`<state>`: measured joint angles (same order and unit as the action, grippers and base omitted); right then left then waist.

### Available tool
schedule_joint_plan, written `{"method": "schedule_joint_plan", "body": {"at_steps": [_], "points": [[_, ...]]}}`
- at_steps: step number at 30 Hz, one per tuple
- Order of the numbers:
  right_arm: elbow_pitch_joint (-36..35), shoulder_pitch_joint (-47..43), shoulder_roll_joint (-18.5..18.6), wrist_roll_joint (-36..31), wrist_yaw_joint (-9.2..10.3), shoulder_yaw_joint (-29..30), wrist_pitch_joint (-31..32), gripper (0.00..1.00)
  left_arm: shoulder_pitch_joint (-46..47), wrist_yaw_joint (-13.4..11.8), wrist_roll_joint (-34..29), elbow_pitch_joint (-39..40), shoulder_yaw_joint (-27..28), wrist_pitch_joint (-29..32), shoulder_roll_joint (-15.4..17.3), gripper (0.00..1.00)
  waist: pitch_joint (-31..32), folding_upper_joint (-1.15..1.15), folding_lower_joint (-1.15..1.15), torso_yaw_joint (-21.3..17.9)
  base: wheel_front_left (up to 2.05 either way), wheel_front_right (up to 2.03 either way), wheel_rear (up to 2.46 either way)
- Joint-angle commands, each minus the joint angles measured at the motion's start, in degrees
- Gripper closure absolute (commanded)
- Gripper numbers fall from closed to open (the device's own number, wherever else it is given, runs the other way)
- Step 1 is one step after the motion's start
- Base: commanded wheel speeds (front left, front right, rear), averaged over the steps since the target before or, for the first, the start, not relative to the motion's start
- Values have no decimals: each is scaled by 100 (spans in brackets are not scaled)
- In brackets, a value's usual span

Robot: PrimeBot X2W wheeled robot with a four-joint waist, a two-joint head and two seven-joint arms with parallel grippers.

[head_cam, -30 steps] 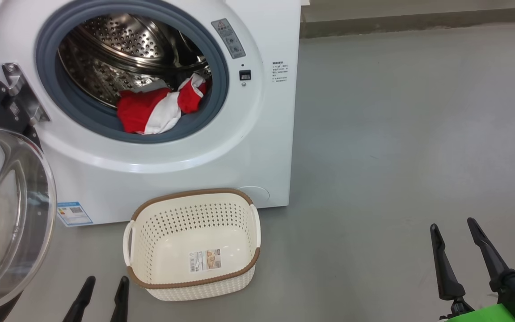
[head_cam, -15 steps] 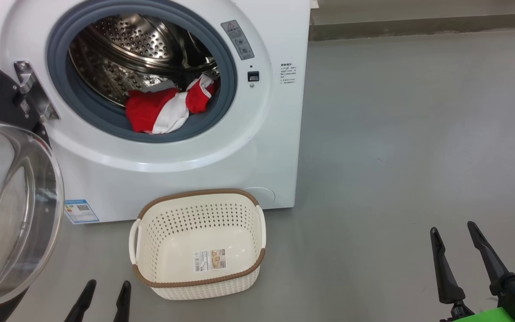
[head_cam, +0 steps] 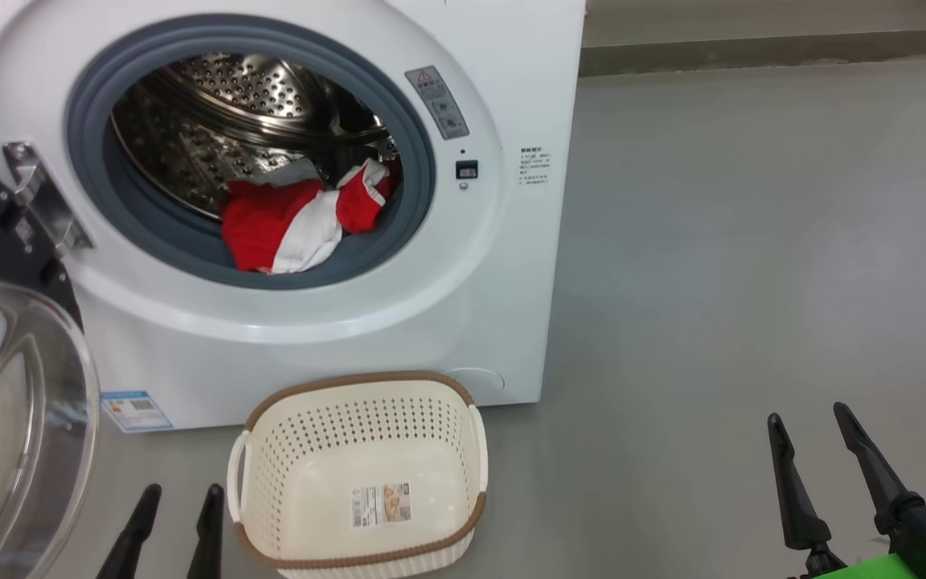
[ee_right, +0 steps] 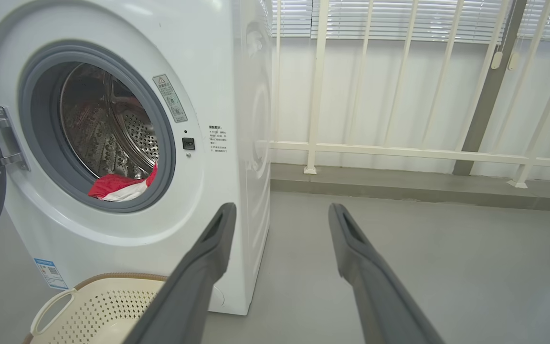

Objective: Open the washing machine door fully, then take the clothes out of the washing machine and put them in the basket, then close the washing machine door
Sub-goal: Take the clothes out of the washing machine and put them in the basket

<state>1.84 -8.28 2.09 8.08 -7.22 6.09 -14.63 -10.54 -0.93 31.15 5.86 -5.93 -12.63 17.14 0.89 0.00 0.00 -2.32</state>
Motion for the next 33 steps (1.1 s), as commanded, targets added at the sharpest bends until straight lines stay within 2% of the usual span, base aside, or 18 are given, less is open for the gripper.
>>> {"method": "schedule_joint_plan", "body": {"at_steps": [1,10,33], "points": [[-117,192,79,13,-26,-154,-37,0,280,31,-13,178,242,-59,103,0,-30,0,0,5,163,-163,0],[-62,239,79,34,-26,-154,-37,0,285,-26,-103,147,237,-55,156,0,-89,0,0,28,95,-95,0],[-46,303,78,-17,-26,-328,-37,0,435,-113,-51,19,121,-54,70,0,-151,0,0,78,2,-2,0]]}}
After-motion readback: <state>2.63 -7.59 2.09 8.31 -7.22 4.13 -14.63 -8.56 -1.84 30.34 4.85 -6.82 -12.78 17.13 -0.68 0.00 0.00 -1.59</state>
